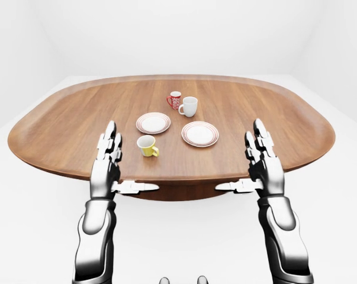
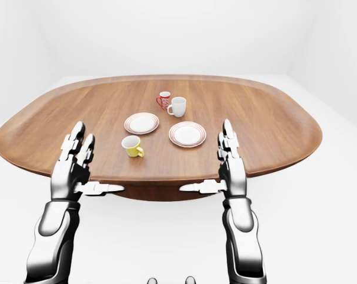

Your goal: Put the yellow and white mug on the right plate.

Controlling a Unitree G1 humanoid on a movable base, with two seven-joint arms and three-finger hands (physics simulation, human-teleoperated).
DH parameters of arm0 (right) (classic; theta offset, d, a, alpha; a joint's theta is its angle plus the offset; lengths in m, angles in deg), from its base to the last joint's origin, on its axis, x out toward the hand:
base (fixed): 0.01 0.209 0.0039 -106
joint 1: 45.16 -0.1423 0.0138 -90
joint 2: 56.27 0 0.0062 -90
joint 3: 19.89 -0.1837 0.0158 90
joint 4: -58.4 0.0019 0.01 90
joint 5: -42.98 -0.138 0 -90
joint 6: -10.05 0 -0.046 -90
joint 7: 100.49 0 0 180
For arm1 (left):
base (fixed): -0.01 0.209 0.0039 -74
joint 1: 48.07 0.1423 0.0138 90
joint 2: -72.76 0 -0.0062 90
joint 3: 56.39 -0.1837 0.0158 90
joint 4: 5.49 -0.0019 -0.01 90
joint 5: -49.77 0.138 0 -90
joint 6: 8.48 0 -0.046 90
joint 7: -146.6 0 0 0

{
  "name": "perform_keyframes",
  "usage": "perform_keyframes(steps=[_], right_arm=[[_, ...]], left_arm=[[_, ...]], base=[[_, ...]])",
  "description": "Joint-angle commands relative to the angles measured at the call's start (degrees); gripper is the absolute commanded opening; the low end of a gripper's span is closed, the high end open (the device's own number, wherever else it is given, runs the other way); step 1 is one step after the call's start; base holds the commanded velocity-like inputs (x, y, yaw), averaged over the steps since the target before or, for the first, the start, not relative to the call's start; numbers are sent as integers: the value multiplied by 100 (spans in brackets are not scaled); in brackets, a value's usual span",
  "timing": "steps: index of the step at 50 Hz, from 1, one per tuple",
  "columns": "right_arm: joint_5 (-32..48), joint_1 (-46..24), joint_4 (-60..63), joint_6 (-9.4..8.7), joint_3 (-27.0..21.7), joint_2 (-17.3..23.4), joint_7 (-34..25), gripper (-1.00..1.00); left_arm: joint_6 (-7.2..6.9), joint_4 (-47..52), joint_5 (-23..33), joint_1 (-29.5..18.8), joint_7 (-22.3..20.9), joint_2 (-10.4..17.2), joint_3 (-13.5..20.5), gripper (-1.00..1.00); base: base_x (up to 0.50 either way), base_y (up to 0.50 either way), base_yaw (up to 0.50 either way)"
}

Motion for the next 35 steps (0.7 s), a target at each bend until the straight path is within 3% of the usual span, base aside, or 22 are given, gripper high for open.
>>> perform_keyframes(steps=[1,15,17,35], right_arm=[[80,57,214,0,29,1,-61,100],[145,56,168,0,34,-4,-134,100],[-316,118,470,0,-33,-71,-314,100],[-221,104,429,0,64,-32,-199,100]], left_arm=[[0,174,12,16,-59,7,61,97],[0,216,34,52,-77,-5,38,97],[0,360,31,96,-108,-15,12,97],[0,343,18,77,-124,-12,46,97]], base=[[0,0,50],[0,0,50],[49,10,0],[49,10,0]])
